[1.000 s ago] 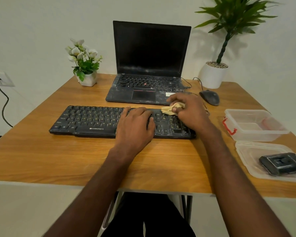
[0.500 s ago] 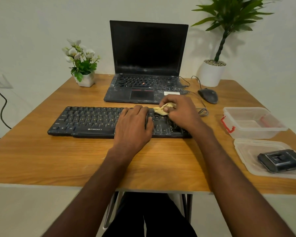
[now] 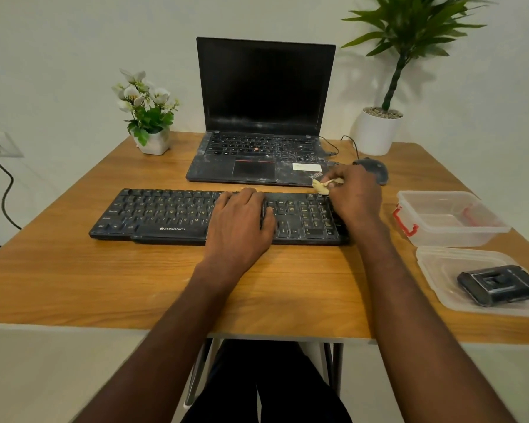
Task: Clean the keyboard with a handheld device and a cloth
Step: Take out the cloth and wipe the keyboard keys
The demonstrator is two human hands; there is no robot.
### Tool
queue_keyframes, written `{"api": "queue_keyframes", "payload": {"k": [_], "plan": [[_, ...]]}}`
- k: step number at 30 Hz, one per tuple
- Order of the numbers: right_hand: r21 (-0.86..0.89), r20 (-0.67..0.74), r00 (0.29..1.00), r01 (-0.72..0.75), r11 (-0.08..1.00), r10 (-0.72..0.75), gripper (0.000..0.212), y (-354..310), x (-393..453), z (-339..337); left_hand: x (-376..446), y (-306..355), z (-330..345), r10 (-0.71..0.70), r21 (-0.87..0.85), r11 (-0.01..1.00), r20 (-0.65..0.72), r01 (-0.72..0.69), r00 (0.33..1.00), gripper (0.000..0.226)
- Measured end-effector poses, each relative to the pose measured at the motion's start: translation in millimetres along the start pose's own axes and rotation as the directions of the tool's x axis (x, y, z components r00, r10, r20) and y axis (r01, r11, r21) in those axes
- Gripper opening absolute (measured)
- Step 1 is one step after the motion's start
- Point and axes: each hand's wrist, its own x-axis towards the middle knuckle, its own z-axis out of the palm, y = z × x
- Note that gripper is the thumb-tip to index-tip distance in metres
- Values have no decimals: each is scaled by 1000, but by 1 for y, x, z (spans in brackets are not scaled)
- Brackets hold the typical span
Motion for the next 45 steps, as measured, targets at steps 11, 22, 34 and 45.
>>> {"api": "queue_keyframes", "payload": {"k": [11,22,34,45], "plan": [[97,293,932,192,977,-212,32,-1,0,0,1,0,1,-5,-27,1000,19,5,1000,38],[221,313,917,184,958,-249,28,-16,-10,1,1,-2,3,6,-14,1000,19,-6,1000,41],[42,135,989,-61,997,54,19,-6,-1,-10,2,-3,5,5,-14,1000,17,-5,1000,44],[-92,32,999,-41,995,44,20,-14,-6,-4,0,-2,3,17,-16,1000,-3,-17,1000,42]]}}
